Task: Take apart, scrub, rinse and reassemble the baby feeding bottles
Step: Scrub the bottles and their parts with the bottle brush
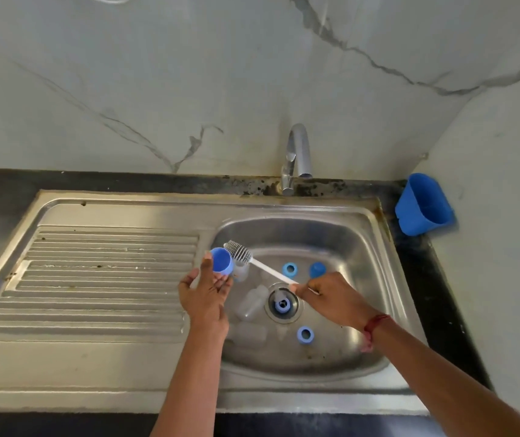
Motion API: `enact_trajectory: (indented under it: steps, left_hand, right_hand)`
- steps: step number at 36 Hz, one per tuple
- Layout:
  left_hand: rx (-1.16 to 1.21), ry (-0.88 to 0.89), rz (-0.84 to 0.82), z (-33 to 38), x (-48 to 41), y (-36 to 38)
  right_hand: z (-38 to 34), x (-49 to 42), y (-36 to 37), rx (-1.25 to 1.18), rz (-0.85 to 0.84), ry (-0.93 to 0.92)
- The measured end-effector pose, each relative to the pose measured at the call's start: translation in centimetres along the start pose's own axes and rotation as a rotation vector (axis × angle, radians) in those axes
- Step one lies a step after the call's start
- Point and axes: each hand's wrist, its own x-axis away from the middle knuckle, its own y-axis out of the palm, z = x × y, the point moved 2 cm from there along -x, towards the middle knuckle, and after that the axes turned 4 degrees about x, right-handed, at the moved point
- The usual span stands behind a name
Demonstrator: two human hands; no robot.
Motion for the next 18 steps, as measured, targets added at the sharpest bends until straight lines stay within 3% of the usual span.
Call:
enact_trajectory:
  steps: [6, 10, 15, 18]
  left_hand:
    - [-0.331, -0.012, -0.049, -1.7, 0.4, 1.8]
    - [-0.779, -0.078, -0.097, -5.6, 0.1, 2.4]
    - [-1.254, -0.071, -0.303, -11.7, 1.5, 3.8]
    - [-1.393, -0.103, -0.445, -14.8, 2.5, 4.6]
  right_hand:
    - [2.8, -2.7, -0.5, 0.116, -0.01, 0.086]
    - [4.0, -4.6, -1.2, 0.112, 0.064, 0.099]
    - [4.8, -6.1, -1.5, 0.084, 0.054, 0.082]
    - [5.8, -6.4, -0.8, 0.052, 0.005, 0.083]
